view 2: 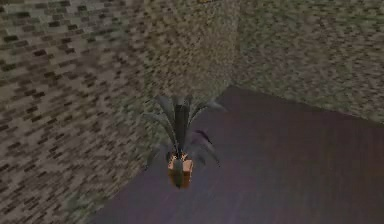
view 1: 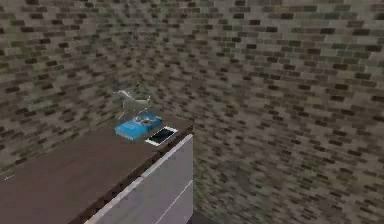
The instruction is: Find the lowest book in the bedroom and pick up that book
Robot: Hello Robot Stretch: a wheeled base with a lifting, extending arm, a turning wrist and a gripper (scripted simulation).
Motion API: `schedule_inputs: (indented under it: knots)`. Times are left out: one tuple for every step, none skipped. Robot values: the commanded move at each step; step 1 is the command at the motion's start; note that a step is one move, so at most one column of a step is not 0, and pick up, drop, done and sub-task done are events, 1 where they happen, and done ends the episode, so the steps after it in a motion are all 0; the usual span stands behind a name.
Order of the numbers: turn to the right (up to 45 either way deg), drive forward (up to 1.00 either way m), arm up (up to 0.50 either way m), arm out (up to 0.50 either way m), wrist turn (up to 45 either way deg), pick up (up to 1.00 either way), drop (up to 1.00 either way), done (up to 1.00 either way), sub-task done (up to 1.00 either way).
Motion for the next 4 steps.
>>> schedule_inputs:
  knots:
    - [-30.0, 0.0, 0.0, 0.0, 0.0, 0.0, 0.0, 0.0, 0.0]
    - [0.0, 0.05, 0.0, 0.0, 0.0, 0.0, 0.0, 0.0, 0.0]
    - [-45.0, 0.0, 0.0, 0.0, 0.0, 0.0, 0.0, 0.0, 0.0]
    - [-45.0, 0.0, 0.0, 0.0, 0.0, 0.0, 0.0, 0.0, 0.0]
